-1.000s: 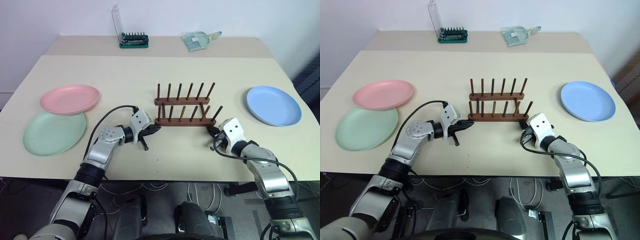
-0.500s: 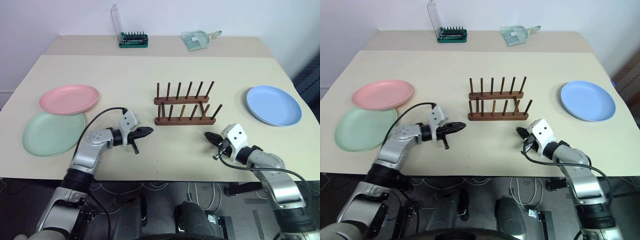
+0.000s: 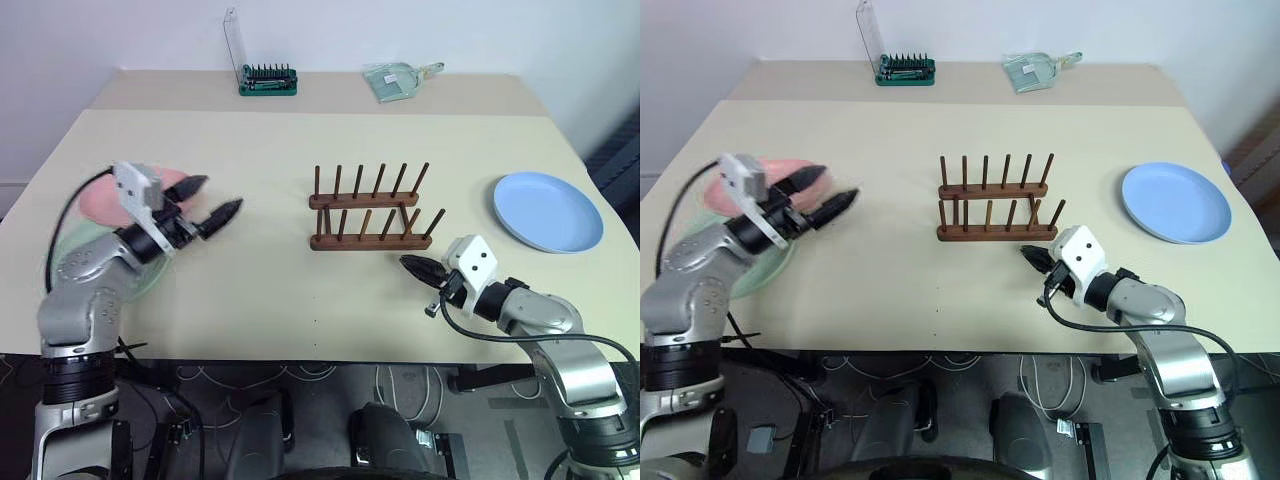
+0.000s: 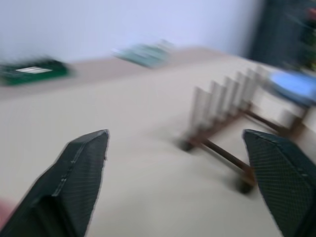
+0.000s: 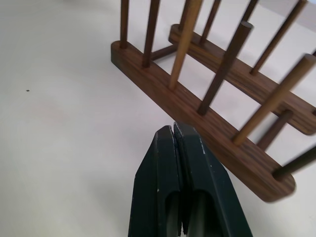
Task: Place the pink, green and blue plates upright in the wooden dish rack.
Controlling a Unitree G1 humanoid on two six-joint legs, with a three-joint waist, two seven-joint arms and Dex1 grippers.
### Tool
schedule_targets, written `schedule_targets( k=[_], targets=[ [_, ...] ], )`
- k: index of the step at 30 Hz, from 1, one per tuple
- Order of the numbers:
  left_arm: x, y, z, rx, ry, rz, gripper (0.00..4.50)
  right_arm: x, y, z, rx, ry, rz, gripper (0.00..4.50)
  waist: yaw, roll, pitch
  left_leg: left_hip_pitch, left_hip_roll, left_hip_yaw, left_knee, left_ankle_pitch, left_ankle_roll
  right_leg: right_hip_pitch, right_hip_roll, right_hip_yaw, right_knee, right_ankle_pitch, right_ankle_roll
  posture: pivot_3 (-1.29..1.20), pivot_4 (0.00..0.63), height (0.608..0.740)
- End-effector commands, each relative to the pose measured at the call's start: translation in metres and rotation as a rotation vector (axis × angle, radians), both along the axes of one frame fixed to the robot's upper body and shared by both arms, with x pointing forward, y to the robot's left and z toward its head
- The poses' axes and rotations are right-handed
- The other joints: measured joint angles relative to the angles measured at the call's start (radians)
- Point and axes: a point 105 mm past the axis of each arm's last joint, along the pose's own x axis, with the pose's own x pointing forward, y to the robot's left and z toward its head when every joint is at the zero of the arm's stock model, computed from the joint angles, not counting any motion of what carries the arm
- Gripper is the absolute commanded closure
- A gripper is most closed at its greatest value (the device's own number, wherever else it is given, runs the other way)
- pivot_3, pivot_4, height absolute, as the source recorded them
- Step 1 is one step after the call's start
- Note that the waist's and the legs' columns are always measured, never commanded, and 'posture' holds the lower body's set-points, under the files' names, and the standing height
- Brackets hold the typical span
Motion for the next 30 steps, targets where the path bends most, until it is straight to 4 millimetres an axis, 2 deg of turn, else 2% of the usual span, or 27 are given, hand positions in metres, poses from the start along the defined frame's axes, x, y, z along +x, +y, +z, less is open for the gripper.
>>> schedule_targets(
  k=[1,4,8,15,17,22,30],
  targets=[
    [0.007,0.062,0.024,-0.141,-0.05,0.335,0.06,0.004,0.006,0.007,0.009,-0.028,0.036,4.5,0.0,0.0,0.0,0.0,0.0,0.0,0.0,0.0,0.0,0.0,0.0,0.0,0.0,0.0,0.0,0.0,0.15,0.732],
    [0.005,0.094,0.028,-0.261,-0.038,0.48,0.06,0.006,0.009,0.005,0.01,-0.023,0.052,4.5,-0.001,0.0,0.0,0.0,0.0,0.0,0.0,0.0,-0.001,0.0,0.0,0.0,0.0,0.0,0.0,0.0,0.15,0.732],
    [-0.001,0.113,0.019,-0.292,0.01,0.593,0.06,0.008,0.011,0.003,0.013,-0.02,0.063,4.5,0.001,-0.004,0.002,0.0,0.0,0.0,0.0,0.002,-0.004,0.0,0.0,0.0,0.0,0.0,0.0,0.0,0.15,0.732],
    [-0.033,0.141,-0.011,-0.327,0.176,0.945,0.06,0.008,0.008,-0.001,0.013,-0.006,0.068,4.5,0.001,-0.007,0.002,0.0,0.0,0.0,0.0,0.002,-0.004,0.0,0.0,0.0,0.0,0.0,0.0,0.0,0.15,0.732],
    [-0.036,0.142,-0.016,-0.322,0.23,1.005,0.06,0.008,0.008,-0.002,0.013,-0.004,0.07,4.5,0.0,-0.008,0.002,0.0,0.0,0.0,0.0,0.002,-0.004,0.0,0.0,0.0,0.0,0.0,0.0,0.0,0.15,0.732],
    [-0.025,0.122,-0.013,-0.32,0.319,0.969,0.06,0.011,0.013,-0.002,0.017,-0.005,0.092,4.5,0.003,-0.01,0.001,0.0,0.0,0.0,0.0,0.002,-0.004,0.0,0.0,0.0,0.0,0.0,0.0,0.0,0.15,0.732],
    [-0.015,0.128,-0.019,-0.394,0.468,1.04,0.06,0.012,0.016,-0.004,0.028,-0.011,0.087,4.5,-0.002,-0.011,0.001,0.0,0.0,0.0,-0.001,0.003,-0.006,0.0,0.0,0.0,0.0,0.0,0.0,0.0,0.15,0.732]
  ],
)
